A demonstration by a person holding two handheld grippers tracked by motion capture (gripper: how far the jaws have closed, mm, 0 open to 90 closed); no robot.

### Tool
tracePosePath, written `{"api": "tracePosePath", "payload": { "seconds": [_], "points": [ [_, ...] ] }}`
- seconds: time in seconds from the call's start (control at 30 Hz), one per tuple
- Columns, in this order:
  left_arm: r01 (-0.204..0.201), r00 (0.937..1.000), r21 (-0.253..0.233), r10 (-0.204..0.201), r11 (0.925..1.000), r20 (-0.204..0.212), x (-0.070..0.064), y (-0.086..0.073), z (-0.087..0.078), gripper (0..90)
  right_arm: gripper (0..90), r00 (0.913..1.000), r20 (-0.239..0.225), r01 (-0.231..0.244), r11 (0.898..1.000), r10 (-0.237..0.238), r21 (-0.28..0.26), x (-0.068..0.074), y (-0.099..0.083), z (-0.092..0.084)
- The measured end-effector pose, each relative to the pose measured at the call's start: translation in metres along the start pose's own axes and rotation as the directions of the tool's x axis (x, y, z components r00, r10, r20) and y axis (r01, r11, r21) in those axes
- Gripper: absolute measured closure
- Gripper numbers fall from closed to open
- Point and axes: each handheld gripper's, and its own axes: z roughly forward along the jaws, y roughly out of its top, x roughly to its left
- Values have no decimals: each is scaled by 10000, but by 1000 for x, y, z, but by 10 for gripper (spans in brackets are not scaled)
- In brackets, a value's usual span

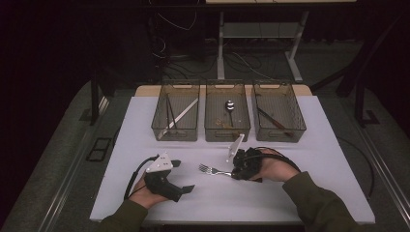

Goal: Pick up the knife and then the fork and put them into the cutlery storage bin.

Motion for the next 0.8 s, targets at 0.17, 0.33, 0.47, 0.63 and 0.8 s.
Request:
{"api": "tracePosePath", "payload": {
  "seconds": [0.17,0.33,0.47,0.63,0.8],
  "points": [
    [-13,10000,40,13,10000,7,0,0,0,0,748,9994,-82,340,9932,-333,1110,0,16,2],
    [-40,10000,13,40,10000,9,0,0,0,0,749,9992,-150,379,9824,-358,1830,-2,26,5],
    [-38,10000,51,38,10000,0,0,0,0,0,769,9996,-51,277,9724,-273,2317,-1,33,7],
    [-22,10000,36,22,10000,0,0,0,0,0,776,9994,141,287,9714,-330,2356,1,33,7],
    [-29,10000,19,29,10000,10,0,0,0,0,776,9999,133,73,9798,-101,2000,1,28,4]
  ]
}}
